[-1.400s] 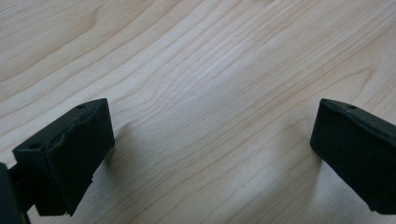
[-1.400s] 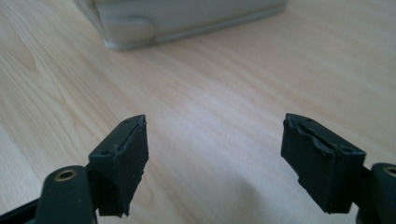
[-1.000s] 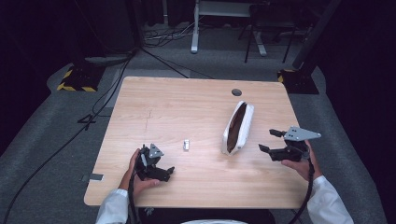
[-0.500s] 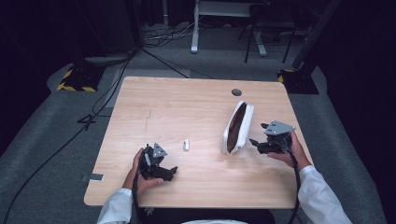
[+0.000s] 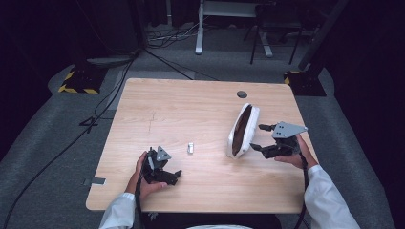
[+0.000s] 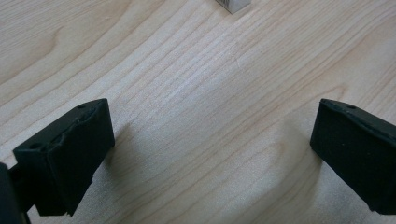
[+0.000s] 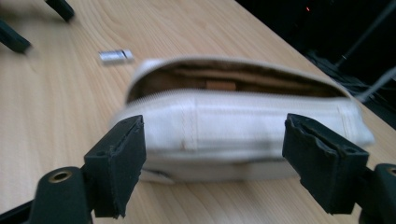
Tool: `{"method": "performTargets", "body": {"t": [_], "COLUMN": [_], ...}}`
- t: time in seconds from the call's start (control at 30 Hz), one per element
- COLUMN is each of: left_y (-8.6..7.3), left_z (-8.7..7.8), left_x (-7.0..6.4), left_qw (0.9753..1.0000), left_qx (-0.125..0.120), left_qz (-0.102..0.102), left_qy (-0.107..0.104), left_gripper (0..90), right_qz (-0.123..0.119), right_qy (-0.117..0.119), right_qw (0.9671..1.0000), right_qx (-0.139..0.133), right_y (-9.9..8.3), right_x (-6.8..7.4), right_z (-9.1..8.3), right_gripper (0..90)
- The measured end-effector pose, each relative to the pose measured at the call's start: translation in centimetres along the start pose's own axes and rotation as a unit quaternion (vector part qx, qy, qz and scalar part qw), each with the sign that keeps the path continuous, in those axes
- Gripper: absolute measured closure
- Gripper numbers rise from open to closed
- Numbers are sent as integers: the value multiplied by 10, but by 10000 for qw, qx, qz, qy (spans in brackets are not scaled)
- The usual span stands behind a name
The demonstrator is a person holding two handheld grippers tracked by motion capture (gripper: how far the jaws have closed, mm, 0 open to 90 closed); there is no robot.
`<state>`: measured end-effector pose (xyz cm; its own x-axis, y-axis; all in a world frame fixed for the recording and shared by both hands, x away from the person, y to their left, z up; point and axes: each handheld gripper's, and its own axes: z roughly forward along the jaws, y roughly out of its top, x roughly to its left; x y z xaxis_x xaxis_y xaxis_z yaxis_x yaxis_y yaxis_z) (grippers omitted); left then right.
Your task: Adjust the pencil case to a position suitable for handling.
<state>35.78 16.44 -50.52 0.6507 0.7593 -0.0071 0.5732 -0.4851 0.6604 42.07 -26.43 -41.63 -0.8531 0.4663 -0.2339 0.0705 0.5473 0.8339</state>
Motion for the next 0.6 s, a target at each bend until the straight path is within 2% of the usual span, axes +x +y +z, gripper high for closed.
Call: {"method": "performTargets", "body": {"t": [0.07,0.13,0.17,0.23,0.27,0.3,0.37,0.43,0.5,0.6], "left_y": [0,0,0,0,0,0,0,0,0,2], "left_z": [0,0,0,0,0,0,0,0,0,3], "left_x": [0,0,0,0,0,0,0,-1,-1,-2], "left_qw": [10000,10000,10000,10000,10000,10000,10000,10000,10000,10000], "left_qx": [0,-1,-1,0,0,-1,2,-1,0,-20], "left_qz": [0,-2,0,0,0,0,-4,-15,-21,3], "left_qy": [-1,-1,-2,0,0,0,1,-17,-63,-88], "left_gripper": [2,2,2,2,2,2,2,2,2,2], "right_qz": [-14,-90,-17,282,282,339,277,350,222,263], "right_qy": [135,110,165,328,328,322,155,183,62,-43], "right_qw": [9999,9999,9999,9989,9989,9988,9995,9992,9996,9989], "right_qx": [-83,-25,-27,-162,-162,-166,-40,-57,137,377], "right_y": [6,11,12,15,15,16,15,12,10,4], "right_x": [0,-1,-3,-8,-8,-11,-15,-20,-21,-24], "right_z": [-1,1,3,8,8,11,11,9,8,8], "right_gripper": [214,210,210,211,211,210,206,206,206,210]}}
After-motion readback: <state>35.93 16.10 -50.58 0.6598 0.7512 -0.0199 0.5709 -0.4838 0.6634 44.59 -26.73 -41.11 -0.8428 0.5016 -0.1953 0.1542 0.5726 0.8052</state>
